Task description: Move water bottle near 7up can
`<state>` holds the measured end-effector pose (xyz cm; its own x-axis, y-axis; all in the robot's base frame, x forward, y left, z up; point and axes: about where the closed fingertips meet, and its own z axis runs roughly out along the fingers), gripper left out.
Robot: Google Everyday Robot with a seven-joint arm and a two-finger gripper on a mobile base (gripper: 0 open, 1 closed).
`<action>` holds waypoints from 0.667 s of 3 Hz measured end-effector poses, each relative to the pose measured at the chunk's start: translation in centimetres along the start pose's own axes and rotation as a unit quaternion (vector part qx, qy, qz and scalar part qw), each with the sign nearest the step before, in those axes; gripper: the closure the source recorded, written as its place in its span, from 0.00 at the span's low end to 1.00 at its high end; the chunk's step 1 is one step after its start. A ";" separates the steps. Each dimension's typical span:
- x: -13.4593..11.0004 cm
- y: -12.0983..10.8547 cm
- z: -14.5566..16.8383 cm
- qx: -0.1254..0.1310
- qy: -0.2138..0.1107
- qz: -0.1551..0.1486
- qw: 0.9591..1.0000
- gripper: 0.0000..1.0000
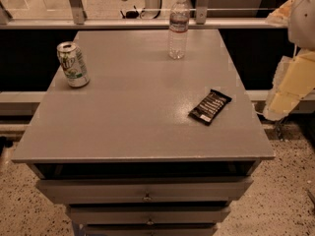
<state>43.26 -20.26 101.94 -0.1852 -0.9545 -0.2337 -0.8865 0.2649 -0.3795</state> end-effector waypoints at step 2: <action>-0.3 0.0 0.7 0.002 -0.009 0.004 1.000 0.00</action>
Offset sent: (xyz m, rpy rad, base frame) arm 0.0030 -0.0020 -0.0089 0.0319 -0.0038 -0.0220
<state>43.63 -19.89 101.36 -0.1842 -0.9498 -0.2529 -0.8831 0.2728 -0.3816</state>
